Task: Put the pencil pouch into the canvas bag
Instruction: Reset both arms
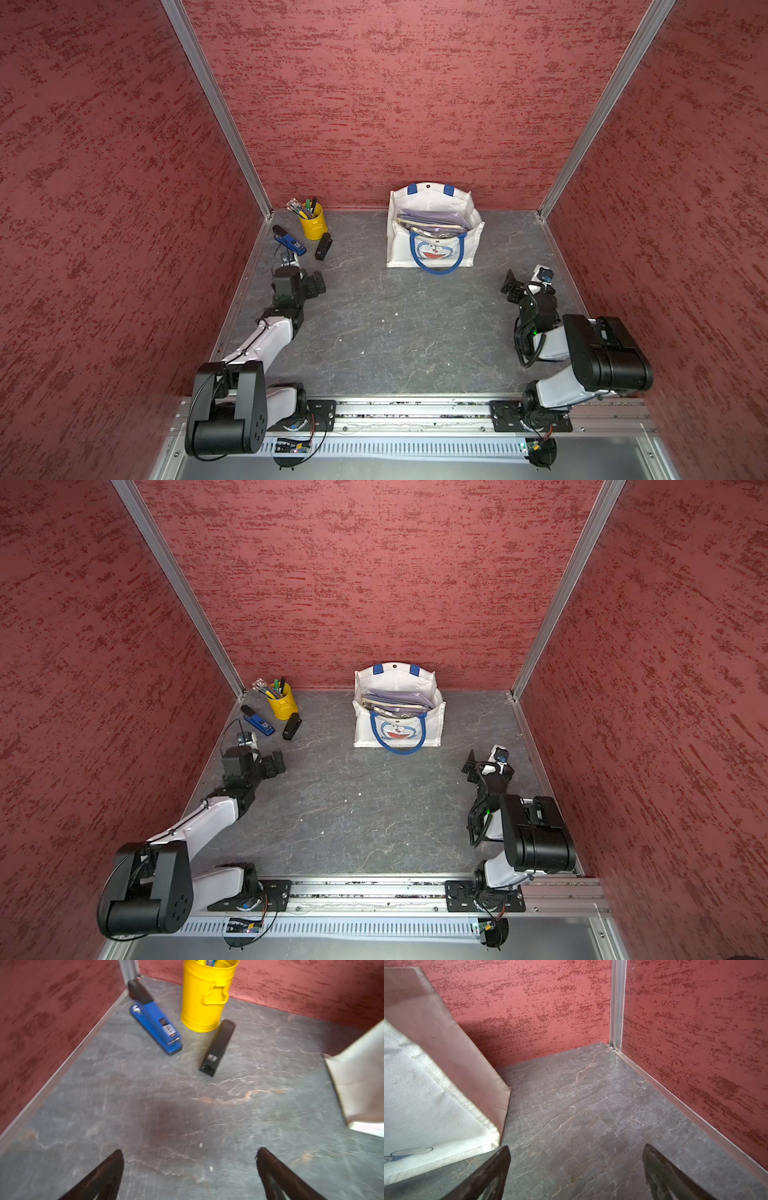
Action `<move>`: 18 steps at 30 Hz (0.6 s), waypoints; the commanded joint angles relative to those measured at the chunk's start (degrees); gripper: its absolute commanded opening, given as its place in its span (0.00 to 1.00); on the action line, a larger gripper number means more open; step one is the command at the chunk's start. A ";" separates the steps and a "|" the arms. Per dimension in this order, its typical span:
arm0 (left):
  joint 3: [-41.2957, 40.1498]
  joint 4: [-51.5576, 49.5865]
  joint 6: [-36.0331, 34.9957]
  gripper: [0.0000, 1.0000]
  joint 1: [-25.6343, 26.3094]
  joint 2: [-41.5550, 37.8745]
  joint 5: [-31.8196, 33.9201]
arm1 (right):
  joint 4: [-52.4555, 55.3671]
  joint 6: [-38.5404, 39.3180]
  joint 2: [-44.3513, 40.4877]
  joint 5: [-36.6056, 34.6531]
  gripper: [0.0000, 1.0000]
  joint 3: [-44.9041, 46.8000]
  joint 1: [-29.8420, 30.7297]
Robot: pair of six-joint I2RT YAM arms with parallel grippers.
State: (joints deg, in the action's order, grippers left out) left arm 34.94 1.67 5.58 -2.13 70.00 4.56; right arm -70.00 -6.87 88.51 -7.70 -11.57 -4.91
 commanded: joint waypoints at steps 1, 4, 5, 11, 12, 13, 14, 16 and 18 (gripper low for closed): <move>12.99 -28.83 -3.41 1.00 -0.27 -0.57 -4.22 | -1.08 1.76 -0.05 -0.21 0.99 -1.61 0.68; 22.01 -41.90 -3.68 1.00 -0.42 -2.17 -6.90 | -1.11 1.74 -0.07 -0.46 0.99 -1.62 0.71; 23.54 -42.15 -3.69 0.99 -0.42 -3.62 -7.40 | -1.27 1.69 0.02 -0.32 0.99 -1.62 0.69; 4.33 -2.67 -1.85 0.99 -2.00 -6.87 -4.87 | -1.11 1.78 -0.04 -0.49 0.99 -1.71 0.83; 1.44 2.55 -1.72 1.00 -2.17 -4.59 -5.53 | -1.11 1.77 -0.02 -0.53 0.99 -1.70 0.78; -1.69 8.59 -1.56 0.99 -1.73 -2.61 -5.86 | -1.14 1.84 -0.05 -0.40 0.99 -1.63 0.86; -4.73 15.50 -1.20 0.99 -1.30 -1.21 -6.04 | -1.11 1.77 0.00 -0.51 0.99 -1.68 0.86; -9.32 27.59 -1.25 0.99 -0.40 2.65 -5.52 | -0.94 1.85 0.01 -0.62 0.99 -1.84 0.86; -10.38 32.83 -3.28 0.99 0.78 6.04 -4.10 | -0.76 1.78 0.02 -0.75 0.99 -1.89 0.91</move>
State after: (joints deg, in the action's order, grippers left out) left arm 25.12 14.44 3.60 -2.37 74.76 -0.84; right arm -70.02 -6.37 88.51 -7.77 -12.40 -4.36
